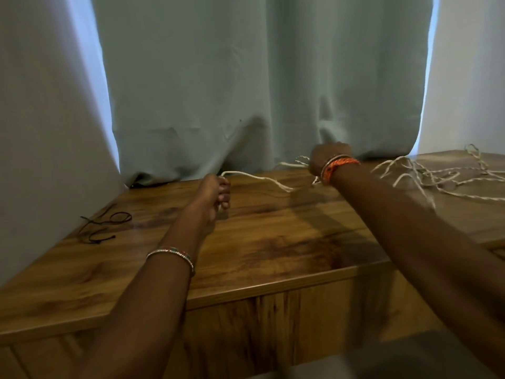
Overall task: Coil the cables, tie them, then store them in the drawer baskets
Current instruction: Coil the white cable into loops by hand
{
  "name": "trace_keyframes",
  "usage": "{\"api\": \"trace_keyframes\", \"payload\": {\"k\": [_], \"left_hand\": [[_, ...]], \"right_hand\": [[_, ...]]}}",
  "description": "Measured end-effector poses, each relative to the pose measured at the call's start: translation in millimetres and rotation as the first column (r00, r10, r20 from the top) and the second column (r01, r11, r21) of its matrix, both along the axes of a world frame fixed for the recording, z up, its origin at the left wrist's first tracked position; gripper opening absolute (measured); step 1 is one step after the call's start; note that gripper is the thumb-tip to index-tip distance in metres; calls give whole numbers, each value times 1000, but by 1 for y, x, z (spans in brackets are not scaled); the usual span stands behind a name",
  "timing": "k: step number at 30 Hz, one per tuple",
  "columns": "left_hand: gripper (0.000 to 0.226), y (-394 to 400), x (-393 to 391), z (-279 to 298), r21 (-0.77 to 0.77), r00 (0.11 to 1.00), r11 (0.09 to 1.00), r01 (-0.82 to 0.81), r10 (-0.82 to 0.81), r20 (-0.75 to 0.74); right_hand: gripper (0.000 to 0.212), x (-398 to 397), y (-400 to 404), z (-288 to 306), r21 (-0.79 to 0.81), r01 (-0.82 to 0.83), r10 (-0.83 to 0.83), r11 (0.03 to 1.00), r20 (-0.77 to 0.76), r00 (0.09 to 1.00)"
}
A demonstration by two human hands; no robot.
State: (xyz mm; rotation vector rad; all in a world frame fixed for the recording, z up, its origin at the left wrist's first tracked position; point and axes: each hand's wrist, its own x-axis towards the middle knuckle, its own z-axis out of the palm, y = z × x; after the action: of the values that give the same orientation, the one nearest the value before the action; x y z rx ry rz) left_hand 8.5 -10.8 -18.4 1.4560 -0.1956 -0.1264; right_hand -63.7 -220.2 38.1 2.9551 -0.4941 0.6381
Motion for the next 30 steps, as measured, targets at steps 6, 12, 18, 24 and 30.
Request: {"api": "trace_keyframes", "payload": {"k": [6, 12, 18, 24, 30], "left_hand": [[35, -4, -13, 10, -143, 984, 974, 175, -169, 56], [25, 0, -17, 32, -448, 924, 808, 382, -337, 180], [22, -14, -5, 66, -485, 798, 639, 597, -533, 282], [13, -33, 38, 59, -542, 825, 624, 563, -462, 326], [34, -1, 54, 19, -386, 942, 863, 326, -261, 212]], "right_hand": [[32, 29, 99, -22, 416, -762, 542, 497, 537, 647], [51, 49, 122, -20, 720, -599, 388, -350, 694, 607], [29, 80, 97, -3, 632, -548, 212, -548, 738, 641], [25, 131, 71, -61, 521, -780, 361, 346, 694, 623], [26, 114, 80, -80, 69, -570, 574, 818, -50, 817]]}}
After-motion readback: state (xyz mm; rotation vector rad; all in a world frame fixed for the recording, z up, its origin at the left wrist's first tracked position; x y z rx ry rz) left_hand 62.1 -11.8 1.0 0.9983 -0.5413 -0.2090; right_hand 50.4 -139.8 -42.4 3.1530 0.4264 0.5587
